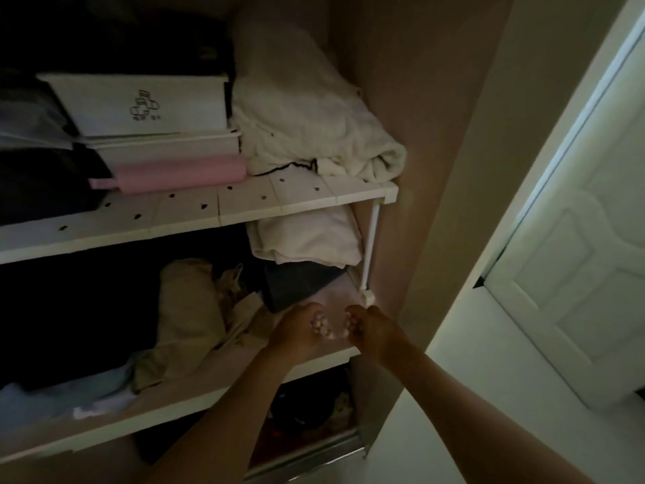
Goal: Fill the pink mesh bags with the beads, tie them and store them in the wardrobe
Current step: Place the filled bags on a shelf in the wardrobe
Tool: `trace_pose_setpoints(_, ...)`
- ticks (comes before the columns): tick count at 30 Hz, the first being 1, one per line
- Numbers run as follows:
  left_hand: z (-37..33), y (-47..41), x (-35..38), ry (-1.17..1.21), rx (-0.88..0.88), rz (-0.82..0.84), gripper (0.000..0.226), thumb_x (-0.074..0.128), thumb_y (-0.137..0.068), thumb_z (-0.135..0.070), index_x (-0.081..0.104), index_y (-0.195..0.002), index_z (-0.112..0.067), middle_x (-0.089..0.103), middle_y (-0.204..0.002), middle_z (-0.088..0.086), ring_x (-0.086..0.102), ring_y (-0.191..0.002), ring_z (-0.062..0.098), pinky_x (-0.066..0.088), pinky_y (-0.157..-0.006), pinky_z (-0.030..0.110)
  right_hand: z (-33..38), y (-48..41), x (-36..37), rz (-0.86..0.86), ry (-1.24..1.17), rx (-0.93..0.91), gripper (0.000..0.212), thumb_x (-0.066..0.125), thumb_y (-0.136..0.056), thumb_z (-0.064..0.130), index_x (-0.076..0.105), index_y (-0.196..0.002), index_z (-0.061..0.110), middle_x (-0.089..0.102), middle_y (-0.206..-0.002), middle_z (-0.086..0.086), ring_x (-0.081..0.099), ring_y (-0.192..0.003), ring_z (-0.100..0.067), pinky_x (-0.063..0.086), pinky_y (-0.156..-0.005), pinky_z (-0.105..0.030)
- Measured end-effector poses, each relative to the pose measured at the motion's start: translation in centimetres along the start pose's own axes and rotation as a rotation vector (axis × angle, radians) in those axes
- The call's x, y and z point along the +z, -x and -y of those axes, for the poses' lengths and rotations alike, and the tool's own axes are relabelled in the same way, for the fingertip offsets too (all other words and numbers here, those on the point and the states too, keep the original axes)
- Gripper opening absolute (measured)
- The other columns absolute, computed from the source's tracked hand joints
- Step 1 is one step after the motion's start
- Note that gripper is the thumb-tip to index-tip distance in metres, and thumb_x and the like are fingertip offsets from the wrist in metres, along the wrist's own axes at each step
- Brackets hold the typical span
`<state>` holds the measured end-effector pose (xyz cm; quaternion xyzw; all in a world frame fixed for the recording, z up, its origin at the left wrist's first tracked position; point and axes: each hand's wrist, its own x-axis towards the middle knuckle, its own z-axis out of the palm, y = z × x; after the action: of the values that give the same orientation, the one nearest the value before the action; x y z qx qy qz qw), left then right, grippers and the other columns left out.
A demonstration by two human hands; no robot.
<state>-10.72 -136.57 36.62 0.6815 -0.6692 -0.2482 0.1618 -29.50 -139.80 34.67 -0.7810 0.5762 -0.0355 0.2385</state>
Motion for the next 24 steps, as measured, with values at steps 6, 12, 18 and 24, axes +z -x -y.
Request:
trace_pose_setpoints(6,2.6,-4.3,2.1,0.115,0.004,0.019,0.019,0.064,-0.086,-0.017,0.051,-0.094,-0.027,0.048,-0.081,-0.017,0.047,-0.072,-0.006,0.042,-0.069,0.004,0.3,-3.4,0.7,-0.025,0.033,0.081,0.044,0.046,-0.101,0.037,0.043,-0.145,0.031,0.050,-0.127,-0.010,0.063,-0.103,-0.033,0.048,-0.089,-0.033)
trace_pose_setpoints(12,4.8,-5.8,3.1,-0.044,0.005,0.018,0.026,0.057,-0.088,-0.023,0.063,-0.112,-0.016,0.059,-0.118,-0.001,0.054,-0.112,0.022,0.041,-0.095,0.025,-0.4,-4.9,3.1,-0.033,0.138,0.115,0.043,0.040,-0.101,0.039,0.043,-0.144,0.035,0.054,-0.128,-0.009,0.056,-0.113,-0.032,0.047,-0.094,-0.037)
trace_pose_setpoints(18,5.8,-6.3,3.4,-0.166,0.018,0.008,0.053,0.056,-0.086,-0.037,0.045,-0.138,-0.034,0.034,-0.140,0.004,0.034,-0.123,0.027,0.033,-0.106,0.033,-0.1,-5.0,3.0,-0.019,0.180,0.125,0.049,0.038,-0.102,0.043,0.035,-0.151,0.035,0.051,-0.134,-0.011,0.053,-0.117,-0.033,0.046,-0.097,-0.038)
trace_pose_setpoints(24,4.0,-5.5,2.0,-0.145,0.138,-0.151,0.060,0.059,-0.079,-0.032,0.046,-0.137,-0.032,0.034,-0.144,-0.001,0.032,-0.127,0.026,0.035,-0.104,0.040,0.4,-3.1,1.0,-0.013,0.093,0.161,0.070,0.053,-0.097,0.041,0.022,-0.158,0.027,0.038,-0.148,-0.011,0.046,-0.130,-0.033,0.042,-0.106,-0.040)
